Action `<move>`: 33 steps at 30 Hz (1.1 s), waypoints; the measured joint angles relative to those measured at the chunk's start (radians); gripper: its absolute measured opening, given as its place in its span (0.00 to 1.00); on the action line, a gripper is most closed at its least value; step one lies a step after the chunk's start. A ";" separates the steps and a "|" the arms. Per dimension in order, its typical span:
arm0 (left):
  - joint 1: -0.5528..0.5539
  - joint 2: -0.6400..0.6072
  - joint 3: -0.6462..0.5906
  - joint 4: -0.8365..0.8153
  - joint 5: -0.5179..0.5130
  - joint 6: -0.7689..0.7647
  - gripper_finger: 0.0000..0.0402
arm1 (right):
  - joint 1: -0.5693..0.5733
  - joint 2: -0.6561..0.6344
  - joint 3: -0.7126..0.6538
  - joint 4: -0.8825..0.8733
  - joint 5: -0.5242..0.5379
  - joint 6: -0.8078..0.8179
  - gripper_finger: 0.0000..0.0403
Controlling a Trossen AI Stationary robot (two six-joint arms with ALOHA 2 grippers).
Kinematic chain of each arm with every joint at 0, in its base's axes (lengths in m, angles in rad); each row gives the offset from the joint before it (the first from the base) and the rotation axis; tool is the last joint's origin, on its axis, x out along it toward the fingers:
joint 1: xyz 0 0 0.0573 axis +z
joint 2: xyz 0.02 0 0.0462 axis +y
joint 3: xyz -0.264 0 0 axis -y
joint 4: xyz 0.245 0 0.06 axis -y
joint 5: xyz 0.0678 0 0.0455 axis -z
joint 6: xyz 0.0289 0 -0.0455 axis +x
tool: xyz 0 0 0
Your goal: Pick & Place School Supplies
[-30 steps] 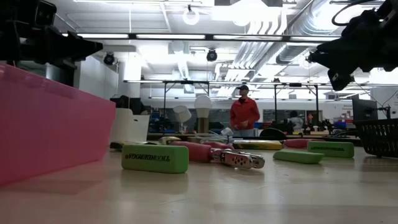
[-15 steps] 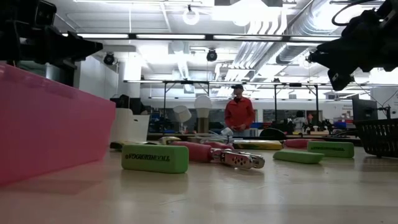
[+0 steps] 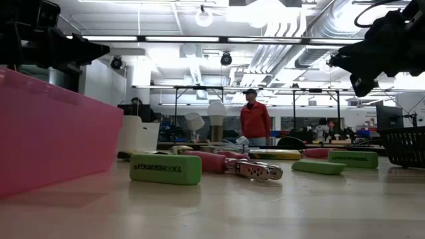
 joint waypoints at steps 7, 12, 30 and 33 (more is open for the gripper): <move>0.002 0.000 0.000 0.072 -0.003 0.146 0.33 | 0.000 0.000 0.000 0.000 0.000 0.000 0.25; 0.002 0.000 0.000 0.077 -0.003 0.152 0.33 | 0.000 0.000 0.000 0.000 0.000 0.000 0.25; 0.002 0.037 0.006 0.114 -0.229 -0.087 0.33 | 0.000 0.000 0.000 0.000 0.000 0.000 0.25; 0.002 0.093 0.022 0.111 -0.231 -0.128 0.33 | 0.000 0.000 0.000 0.000 0.000 0.000 0.25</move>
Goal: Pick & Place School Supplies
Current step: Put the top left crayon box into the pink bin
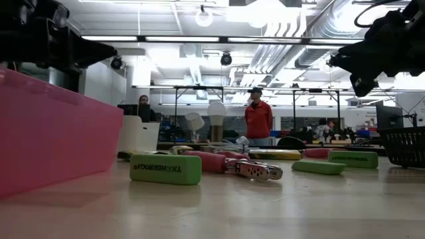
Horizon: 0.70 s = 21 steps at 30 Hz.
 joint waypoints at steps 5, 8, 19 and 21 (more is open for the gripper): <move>0.000 0.122 0.057 0.008 -0.004 -0.058 0.33 | 0.000 0.000 0.000 0.000 0.000 0.000 0.25; 0.000 0.213 0.105 0.005 -0.004 -0.091 0.33 | 0.000 0.000 0.000 0.000 0.000 0.000 0.25; -0.031 0.567 0.305 0.002 -0.004 -0.201 0.33 | 0.000 0.000 0.000 0.000 0.000 0.000 0.25; -0.044 0.622 0.341 0.000 -0.004 -0.206 0.33 | 0.000 0.000 0.000 0.000 0.000 0.000 0.25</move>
